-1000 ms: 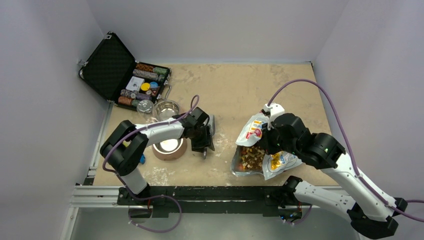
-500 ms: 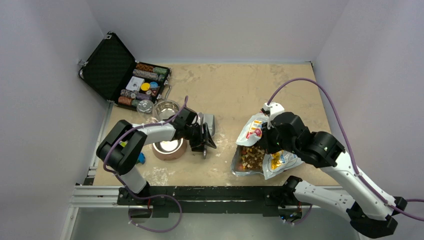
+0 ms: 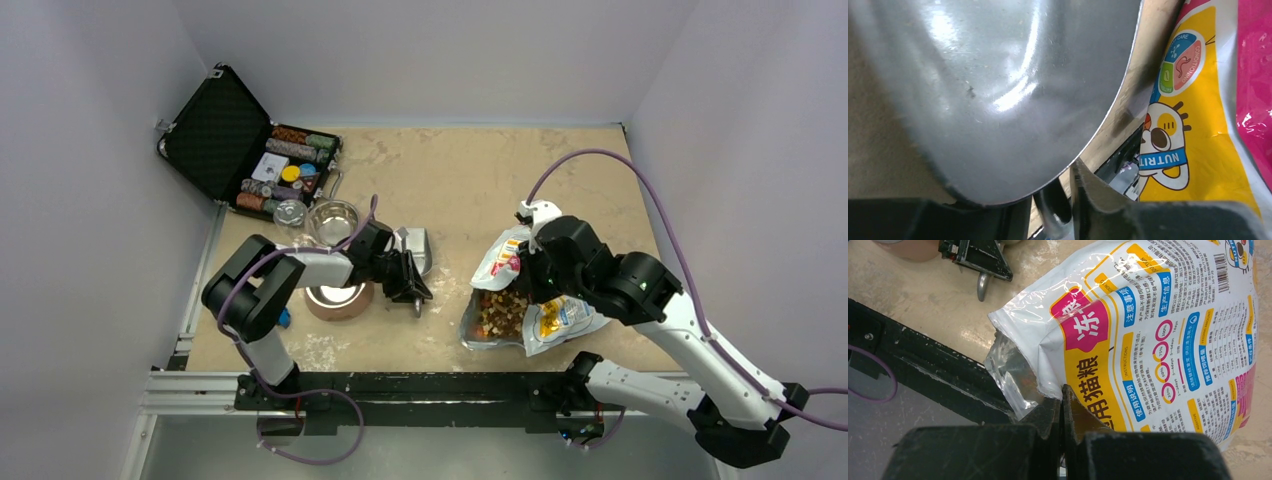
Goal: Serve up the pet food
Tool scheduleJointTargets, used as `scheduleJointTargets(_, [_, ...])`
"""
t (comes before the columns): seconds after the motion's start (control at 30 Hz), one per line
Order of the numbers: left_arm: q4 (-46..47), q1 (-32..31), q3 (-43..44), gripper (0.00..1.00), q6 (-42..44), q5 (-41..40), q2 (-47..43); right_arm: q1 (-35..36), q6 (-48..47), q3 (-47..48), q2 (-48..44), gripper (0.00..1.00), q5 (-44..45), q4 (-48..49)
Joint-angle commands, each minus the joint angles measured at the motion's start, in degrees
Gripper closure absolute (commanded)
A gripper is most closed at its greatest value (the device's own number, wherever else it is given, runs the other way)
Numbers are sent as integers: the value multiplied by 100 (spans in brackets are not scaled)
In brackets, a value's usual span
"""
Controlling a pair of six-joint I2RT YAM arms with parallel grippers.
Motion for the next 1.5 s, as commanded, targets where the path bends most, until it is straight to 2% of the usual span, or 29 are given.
scheduleJointTargets(0.0, [17,57,89,68,251,-174,73,-14,23,517,14,100,-99,686])
scheduleJointTargets(0.1, [-390,56,235,78,612,-346,-27,-13,14,524,20,100,-95,685])
scheduleJointTargets(0.2, [-1129,55,493,100,853,-452,-60,-9,16,460,-15,100,-107,739])
scheduleJointTargets(0.43, [-2401,51,823,100,1179,-289,-830,-9,-105,406,15,100,-26,885])
scheduleJointTargets(0.7, [-5005,42,1616,100,1301,627,-2561,-8,-257,468,171,100,13,1204])
scheduleJointTargets(0.8, [-6016,3,2023,100,1085,645,-3197,-5,-430,341,196,100,-18,1573])
scheduleJointTargets(0.9, [-6572,-236,2132,100,569,961,-3568,-5,-614,323,324,100,-36,1844])
scheduleJointTargets(1.07, [-6656,-1100,2133,100,-342,1036,-3962,-5,-847,383,484,100,-36,2167])
scheduleJointTargets(1.2, [-7015,-1205,2248,100,-308,875,-3918,-5,-950,363,523,100,-201,2337])
scheduleJointTargets(1.37, [-6582,-1448,2302,100,-530,935,-3462,12,-1122,104,275,100,-592,2610])
scheduleJointTargets(1.47, [-6059,-1639,2526,100,-676,1199,-2678,35,-1318,-251,-115,100,-915,2898])
